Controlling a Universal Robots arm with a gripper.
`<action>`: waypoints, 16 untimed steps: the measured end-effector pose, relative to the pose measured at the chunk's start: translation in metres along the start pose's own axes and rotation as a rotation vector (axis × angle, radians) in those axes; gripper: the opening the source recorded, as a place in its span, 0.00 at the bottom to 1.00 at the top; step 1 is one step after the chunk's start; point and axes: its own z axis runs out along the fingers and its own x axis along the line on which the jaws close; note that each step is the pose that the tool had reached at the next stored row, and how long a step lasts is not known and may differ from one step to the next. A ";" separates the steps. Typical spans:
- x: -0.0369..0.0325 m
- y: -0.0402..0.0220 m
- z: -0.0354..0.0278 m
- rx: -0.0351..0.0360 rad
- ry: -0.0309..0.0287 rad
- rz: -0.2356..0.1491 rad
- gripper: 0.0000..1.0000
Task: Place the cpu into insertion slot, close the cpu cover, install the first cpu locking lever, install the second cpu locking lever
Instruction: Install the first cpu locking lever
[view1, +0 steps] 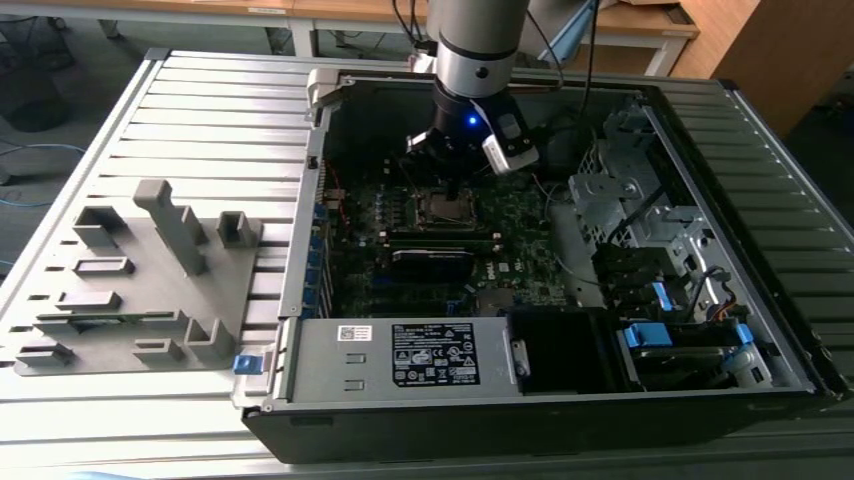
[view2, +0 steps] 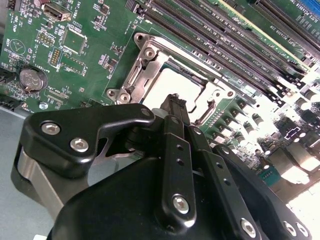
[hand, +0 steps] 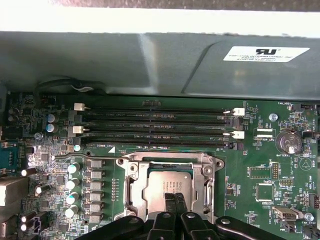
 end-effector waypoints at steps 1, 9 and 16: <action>0.0000 0.0000 -0.0002 0.0001 0.0000 0.000 0.11; 0.0000 0.0002 -0.0057 0.0003 0.0002 0.000 0.11; -0.0001 0.0004 -0.0095 0.0000 0.0000 0.000 0.11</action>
